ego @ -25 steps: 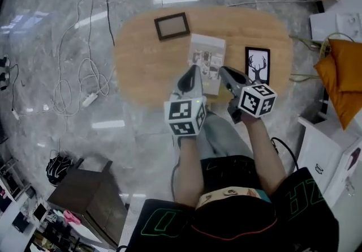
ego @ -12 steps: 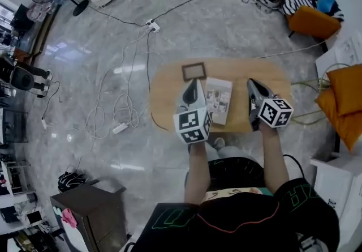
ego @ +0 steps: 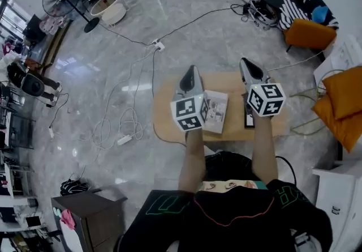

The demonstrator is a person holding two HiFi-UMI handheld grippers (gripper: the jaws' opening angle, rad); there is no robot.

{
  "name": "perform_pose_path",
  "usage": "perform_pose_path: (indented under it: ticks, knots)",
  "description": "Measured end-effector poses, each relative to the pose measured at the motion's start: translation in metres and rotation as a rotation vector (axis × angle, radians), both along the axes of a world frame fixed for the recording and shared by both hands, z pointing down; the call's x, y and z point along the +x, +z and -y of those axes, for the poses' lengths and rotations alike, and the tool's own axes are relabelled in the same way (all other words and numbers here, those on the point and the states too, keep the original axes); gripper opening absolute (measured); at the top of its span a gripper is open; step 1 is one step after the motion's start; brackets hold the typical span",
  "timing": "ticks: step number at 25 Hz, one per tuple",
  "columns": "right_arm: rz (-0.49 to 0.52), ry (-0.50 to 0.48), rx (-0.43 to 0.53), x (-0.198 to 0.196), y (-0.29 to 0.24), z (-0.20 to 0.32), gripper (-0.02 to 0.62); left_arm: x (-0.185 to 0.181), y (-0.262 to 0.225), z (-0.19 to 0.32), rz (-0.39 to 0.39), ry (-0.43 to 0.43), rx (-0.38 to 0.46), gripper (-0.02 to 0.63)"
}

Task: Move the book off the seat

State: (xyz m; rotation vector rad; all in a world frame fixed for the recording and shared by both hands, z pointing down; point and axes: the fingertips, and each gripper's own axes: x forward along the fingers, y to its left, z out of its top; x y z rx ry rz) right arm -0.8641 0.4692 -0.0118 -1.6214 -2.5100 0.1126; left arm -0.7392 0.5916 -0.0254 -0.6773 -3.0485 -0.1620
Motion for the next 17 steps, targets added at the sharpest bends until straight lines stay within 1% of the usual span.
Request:
perform_pose_path:
  ticks: [2,5,10,13,17]
  knots:
    - [0.038,0.012,0.014,-0.002,-0.007,0.010,0.003,-0.009,-0.008,0.005,-0.005,0.012,-0.020,0.011]
    - [0.060,0.039,0.024,-0.012,-0.008,0.025,0.003,-0.022,-0.014,0.011,-0.004,0.032,-0.040,0.011]
    - [0.051,0.099,0.042,-0.032,0.000,0.057,0.003,-0.039,-0.009,0.027,-0.068,0.054,-0.140,0.011]
    - [0.062,0.126,0.041,-0.044,-0.002,0.070,0.003,-0.049,-0.011,0.033,-0.066,0.063,-0.150,0.011]
    - [0.092,0.133,0.064,-0.050,-0.002,0.071,0.003,-0.056,-0.010,0.030,-0.065,0.052,-0.153,0.011]
